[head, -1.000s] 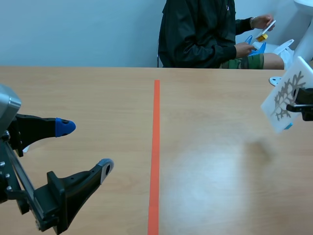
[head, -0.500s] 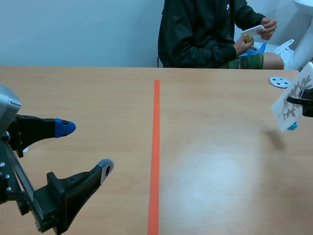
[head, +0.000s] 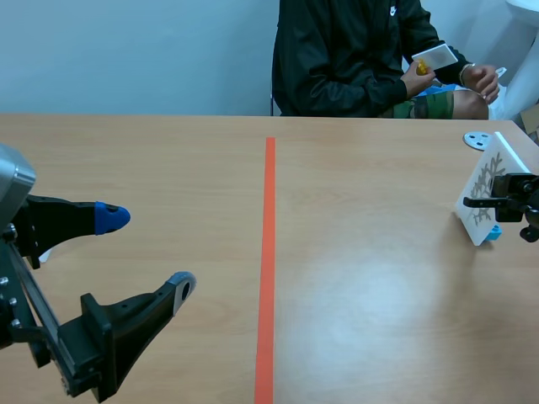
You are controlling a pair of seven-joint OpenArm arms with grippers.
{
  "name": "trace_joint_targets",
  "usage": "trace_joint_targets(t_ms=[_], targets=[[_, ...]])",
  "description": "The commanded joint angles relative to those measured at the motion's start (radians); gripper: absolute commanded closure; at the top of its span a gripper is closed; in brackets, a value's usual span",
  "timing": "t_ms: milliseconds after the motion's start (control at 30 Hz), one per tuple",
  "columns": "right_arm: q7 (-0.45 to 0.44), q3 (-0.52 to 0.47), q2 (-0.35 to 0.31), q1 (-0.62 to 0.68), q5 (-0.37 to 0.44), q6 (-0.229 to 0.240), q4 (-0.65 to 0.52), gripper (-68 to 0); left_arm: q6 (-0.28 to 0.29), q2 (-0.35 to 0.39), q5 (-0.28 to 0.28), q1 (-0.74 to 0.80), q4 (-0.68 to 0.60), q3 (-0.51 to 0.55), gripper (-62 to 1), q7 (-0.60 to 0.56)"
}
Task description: Sort the leaf by its shape. The table is split by an orange tape line. A compound leaf with several leaflets goes to the left side, a simple leaf with one blade goes to the right side. Return to the home posture when a red brick is placed on the table.
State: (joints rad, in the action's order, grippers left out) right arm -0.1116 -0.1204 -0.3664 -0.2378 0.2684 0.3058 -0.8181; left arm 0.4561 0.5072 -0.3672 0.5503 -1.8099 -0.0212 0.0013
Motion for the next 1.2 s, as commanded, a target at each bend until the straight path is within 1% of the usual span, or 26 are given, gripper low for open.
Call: trace_joint_targets(t_ms=[0, 100, 333, 467, 533, 633, 667, 833, 900, 967, 1033, 1067, 1167], targets=[[-0.018, -0.009, -0.024, -0.016, 0.004, -0.004, -0.02, -1.3, 0.0, 0.003, -0.01, -0.005, -0.004, -0.001, -62.3, -0.027], [-0.014, -0.009, -0.024, -0.011, 0.004, -0.004, -0.02, -3.3, 0.0, 0.003, -0.01, -0.005, -0.004, -0.001, -62.3, -0.034], [-0.014, -0.009, -0.024, -0.006, 0.004, -0.003, -0.02, -11.4, 0.0, 0.003, -0.01, -0.005, -0.004, -0.001, -62.3, -0.037], [-0.014, -0.009, -0.024, -0.006, 0.004, -0.003, -0.02, -12.1, 0.0, 0.003, -0.01, -0.005, -0.004, -0.001, -62.3, -0.037], [-0.015, -0.009, -0.024, -0.006, 0.004, -0.003, -0.021, -17.0, 0.0, 0.003, -0.01, -0.005, -0.004, -0.001, -62.3, -0.037], [-0.029, -0.009, -0.025, -0.006, 0.004, -0.003, -0.024, -29.1, 0.0, 0.003, -0.01, -0.005, -0.004, -0.001, -62.3, -0.037], [-0.03, -0.01, -0.025, -0.006, 0.004, -0.003, -0.029, -32.1, 0.0, 0.003, -0.01, -0.005, -0.004, -0.001, -62.3, -0.037], [-0.026, -0.011, -0.03, -0.006, 0.009, 0.009, -0.079, -43.5, 0.0, 0.003, -0.01, -0.005, -0.004, -0.001, -62.3, -0.037], [-0.006, -0.012, -0.036, -0.005, 0.021, 0.01, -0.112, -48.5, 0.0, 0.003, -0.01, -0.005, -0.004, -0.001, -62.3, -0.037], [0.023, -0.012, -0.047, -0.005, 0.053, 0.013, -0.144, -53.1, 0.0, 0.003, -0.01, -0.005, -0.004, -0.001, -62.3, -0.037], [0.053, -0.013, -0.062, -0.002, 0.087, 0.032, -0.18, -56.8, 0.0, 0.003, -0.01, -0.005, -0.004, -0.001, -62.3, -0.037], [0.067, -0.017, -0.069, 0.002, 0.104, 0.045, -0.202, -57.6, 0.0, 0.003, -0.01, -0.005, -0.004, -0.001, -62.3, -0.037], [0.109, -0.042, -0.082, 0.028, 0.146, 0.076, -0.283, -58.0, 0.0, 0.003, -0.01, -0.005, -0.004, -0.001, -62.3, -0.037]])
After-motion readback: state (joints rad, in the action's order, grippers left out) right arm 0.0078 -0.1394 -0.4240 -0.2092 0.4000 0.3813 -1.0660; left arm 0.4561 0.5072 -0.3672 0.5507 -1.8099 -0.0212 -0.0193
